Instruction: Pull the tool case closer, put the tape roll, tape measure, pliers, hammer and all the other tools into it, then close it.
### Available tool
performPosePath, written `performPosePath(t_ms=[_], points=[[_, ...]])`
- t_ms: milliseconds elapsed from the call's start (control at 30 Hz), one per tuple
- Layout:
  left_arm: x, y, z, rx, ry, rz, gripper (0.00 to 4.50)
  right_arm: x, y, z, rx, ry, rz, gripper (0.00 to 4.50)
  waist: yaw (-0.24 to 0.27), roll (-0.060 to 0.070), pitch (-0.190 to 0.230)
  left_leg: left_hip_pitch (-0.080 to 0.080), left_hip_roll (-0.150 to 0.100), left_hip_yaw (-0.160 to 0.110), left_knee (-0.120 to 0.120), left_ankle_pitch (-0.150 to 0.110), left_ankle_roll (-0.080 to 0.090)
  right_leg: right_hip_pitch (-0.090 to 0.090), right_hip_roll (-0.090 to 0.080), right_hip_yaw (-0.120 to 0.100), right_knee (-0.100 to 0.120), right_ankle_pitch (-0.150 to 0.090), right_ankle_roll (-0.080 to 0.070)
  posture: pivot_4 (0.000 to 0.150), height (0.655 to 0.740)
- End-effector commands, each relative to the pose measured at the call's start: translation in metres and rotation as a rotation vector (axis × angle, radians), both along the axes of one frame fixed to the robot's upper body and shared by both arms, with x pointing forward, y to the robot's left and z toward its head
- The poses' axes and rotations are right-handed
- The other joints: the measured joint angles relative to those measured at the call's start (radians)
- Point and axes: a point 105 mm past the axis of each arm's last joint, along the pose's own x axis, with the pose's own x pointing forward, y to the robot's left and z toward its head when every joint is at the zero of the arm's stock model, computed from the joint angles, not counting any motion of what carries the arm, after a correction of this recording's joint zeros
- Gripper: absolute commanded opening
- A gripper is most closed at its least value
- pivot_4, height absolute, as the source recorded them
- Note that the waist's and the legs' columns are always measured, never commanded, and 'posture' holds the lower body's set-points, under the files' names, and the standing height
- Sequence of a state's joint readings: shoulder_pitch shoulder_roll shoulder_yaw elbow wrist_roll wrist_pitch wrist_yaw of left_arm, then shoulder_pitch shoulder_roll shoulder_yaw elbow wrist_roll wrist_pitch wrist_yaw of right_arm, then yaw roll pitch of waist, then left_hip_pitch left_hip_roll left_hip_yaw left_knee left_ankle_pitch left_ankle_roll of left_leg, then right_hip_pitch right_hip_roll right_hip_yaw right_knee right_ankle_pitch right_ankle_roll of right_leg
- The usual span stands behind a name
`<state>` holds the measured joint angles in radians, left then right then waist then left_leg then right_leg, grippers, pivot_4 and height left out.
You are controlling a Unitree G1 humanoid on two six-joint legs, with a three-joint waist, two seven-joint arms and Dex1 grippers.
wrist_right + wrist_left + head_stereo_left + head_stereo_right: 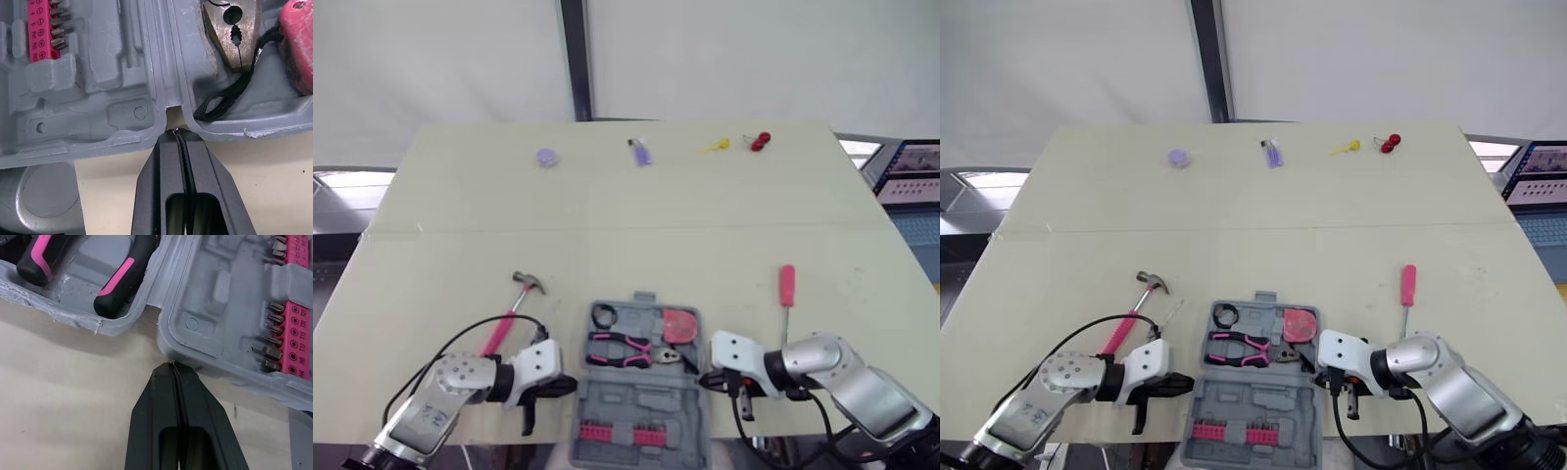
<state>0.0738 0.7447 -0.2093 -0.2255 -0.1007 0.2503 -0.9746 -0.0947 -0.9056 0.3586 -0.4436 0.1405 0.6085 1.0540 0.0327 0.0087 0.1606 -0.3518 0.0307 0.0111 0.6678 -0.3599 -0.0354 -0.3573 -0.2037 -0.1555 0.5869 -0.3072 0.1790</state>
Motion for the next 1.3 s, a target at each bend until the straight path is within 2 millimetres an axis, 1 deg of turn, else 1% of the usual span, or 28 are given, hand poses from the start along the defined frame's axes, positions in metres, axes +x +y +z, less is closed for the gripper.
performPosePath(t_ms=[33,233,433,567,900,1167,1300], points=[[0.01,-0.009,0.001,-0.009,-0.057,0.003,0.0,-0.002,0.014,0.005,0.05,-0.026,0.037,0.05,0.004,0.0,0.0,0.0,0.0,0.0,0.0,0.0,0.0,0.0,0.0,0.0,0.0,0.0,0.0,0.15,0.74],[0.016,-0.005,0.0,0.012,-0.073,0.007,0.0,0.002,0.013,0.003,0.042,-0.043,0.028,0.05,0.017,0.0,0.0,0.0,0.0,0.0,0.002,0.0,0.0,0.001,0.0,0.0,0.0,0.001,-0.001,0.15,0.74],[0.017,0.002,0.002,0.021,-0.066,0.016,0.0,0.003,0.01,0.002,0.026,-0.049,0.024,0.05,0.017,0.0,0.0,0.0,0.0,0.0,0.002,0.0,0.0,0.001,0.0,0.0,0.001,0.001,-0.002,0.15,0.74],[0.021,0.005,0.004,0.028,-0.08,0.026,0.0,0.004,0.009,0.001,0.023,-0.054,0.022,0.05,0.016,0.0,0.0,0.0,0.0,0.0,0.002,0.0,0.0,0.0,0.0,0.0,0.001,0.001,-0.002,0.15,0.74],[0.028,0.005,0.004,0.019,-0.098,0.042,0.0,0.006,0.008,0.0,0.015,-0.064,0.02,0.05,0.018,0.0,0.0,0.0,0.0,0.0,0.002,0.0,0.0,0.0,0.0,0.0,0.001,0.001,-0.002,0.15,0.74],[0.033,0.023,0.011,0.031,-0.108,0.083,0.0,0.008,0.007,0.0,0.014,-0.074,0.012,0.05,0.013,0.0,0.0,0.0,0.0,0.0,0.002,0.0,0.0,0.0,0.0,0.0,0.001,0.001,-0.002,0.15,0.74],[0.038,0.026,0.01,0.031,-0.111,0.092,0.0,0.009,0.008,-0.001,0.017,-0.077,0.012,0.05,0.009,0.0,0.0,0.0,0.0,0.0,0.001,0.0,0.0,-0.001,0.0,0.0,0.001,0.001,-0.002,0.15,0.74]])
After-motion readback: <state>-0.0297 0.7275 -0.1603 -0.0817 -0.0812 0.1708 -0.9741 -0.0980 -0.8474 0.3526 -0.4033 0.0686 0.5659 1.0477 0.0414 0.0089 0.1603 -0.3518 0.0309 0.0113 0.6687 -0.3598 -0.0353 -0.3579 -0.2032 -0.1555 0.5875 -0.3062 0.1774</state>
